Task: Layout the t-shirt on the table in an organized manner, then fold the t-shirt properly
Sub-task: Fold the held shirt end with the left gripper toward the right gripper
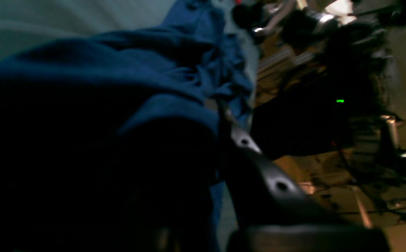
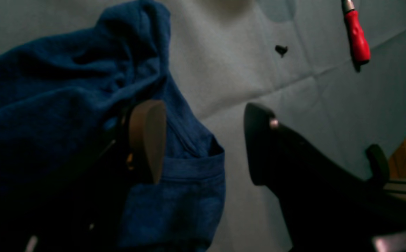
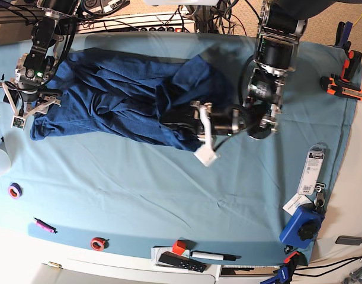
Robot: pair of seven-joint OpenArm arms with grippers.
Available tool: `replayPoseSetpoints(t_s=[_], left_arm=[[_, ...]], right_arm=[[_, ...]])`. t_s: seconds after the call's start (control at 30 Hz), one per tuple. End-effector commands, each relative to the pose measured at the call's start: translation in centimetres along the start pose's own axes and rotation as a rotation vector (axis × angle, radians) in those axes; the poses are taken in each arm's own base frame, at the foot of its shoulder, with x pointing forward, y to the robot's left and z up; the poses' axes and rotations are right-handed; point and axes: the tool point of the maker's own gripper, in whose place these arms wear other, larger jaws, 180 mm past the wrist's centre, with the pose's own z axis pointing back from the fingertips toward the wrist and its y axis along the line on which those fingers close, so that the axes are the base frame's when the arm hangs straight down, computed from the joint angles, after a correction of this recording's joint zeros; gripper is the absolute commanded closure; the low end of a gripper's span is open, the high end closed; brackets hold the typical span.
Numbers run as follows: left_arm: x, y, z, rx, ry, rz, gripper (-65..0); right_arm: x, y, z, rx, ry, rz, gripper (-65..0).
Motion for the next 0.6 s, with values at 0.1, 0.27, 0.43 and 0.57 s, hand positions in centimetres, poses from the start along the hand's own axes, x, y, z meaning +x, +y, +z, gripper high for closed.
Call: replayPoseSetpoints(t_s=[0.1,0.27,0.43,0.57], left_arm=[[1.0,-1.1,-1.8,-0.014,-0.005,-0.074,0.0],[1.2,-2.1,-4.0,-0.018,0.001,-0.11,0.0],[1.6,-2.9,-5.6,-0.018,-0.002,-0.136,0.0],[1.7,-3.1,-6.2,-0.012,-0.001,-0.15,0.0]], right_arm=[[1.6,-0.9,0.1,-0.024,-0.054,0.0,-35.1],[1.6,-0.9,0.1,-0.024,-0.053,0.0,-35.1],[1.6,-0.9,0.1,-0.024,-0.05,0.0,-35.1],[1.5,-0.9,0.1,-0.024,-0.048,-0.001,-35.1]])
